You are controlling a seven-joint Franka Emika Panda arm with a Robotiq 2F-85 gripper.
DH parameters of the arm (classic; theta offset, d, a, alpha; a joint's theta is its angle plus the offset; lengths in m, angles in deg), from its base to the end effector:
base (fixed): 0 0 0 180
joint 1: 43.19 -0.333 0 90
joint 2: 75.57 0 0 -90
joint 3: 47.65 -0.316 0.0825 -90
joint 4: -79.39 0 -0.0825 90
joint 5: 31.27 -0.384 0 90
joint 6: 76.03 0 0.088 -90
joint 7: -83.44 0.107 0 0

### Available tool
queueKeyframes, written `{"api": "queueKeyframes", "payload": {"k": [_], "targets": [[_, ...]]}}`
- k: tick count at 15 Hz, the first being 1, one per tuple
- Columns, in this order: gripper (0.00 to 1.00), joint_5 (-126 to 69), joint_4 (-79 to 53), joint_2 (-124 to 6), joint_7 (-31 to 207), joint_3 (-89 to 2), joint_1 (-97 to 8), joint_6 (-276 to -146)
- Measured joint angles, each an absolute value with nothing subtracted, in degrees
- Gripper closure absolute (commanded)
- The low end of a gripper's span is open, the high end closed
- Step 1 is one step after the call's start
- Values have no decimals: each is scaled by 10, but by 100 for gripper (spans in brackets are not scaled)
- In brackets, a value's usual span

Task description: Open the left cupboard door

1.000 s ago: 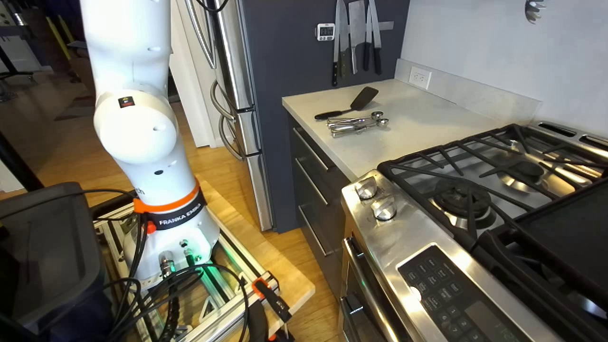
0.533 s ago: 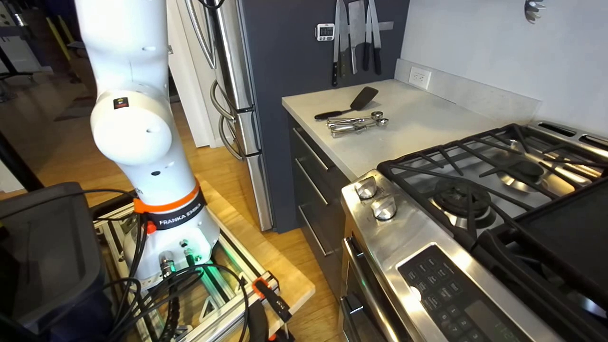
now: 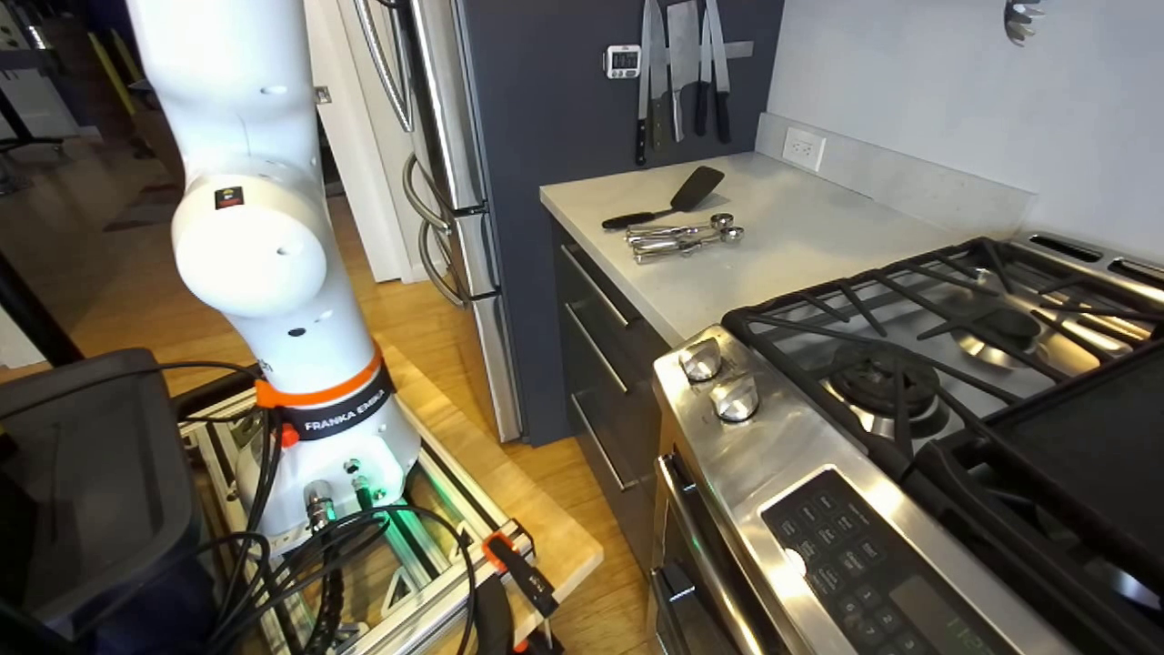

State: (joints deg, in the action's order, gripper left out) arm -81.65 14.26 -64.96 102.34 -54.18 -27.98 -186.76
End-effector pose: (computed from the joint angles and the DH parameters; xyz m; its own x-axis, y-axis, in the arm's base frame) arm 0.6173 -0.0514 0.7917 0.7845 -0.5951 0.1744 -0.1699 -0.4767 -0.8625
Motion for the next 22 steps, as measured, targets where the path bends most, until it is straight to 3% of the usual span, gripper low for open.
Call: {"api": "queueKeyframes", "payload": {"k": [9,22], "targets": [[100,-819,121,-682,974,-574,-291,-1777],[100,-842,91,-695,927,-615,-313,-1773]]}}
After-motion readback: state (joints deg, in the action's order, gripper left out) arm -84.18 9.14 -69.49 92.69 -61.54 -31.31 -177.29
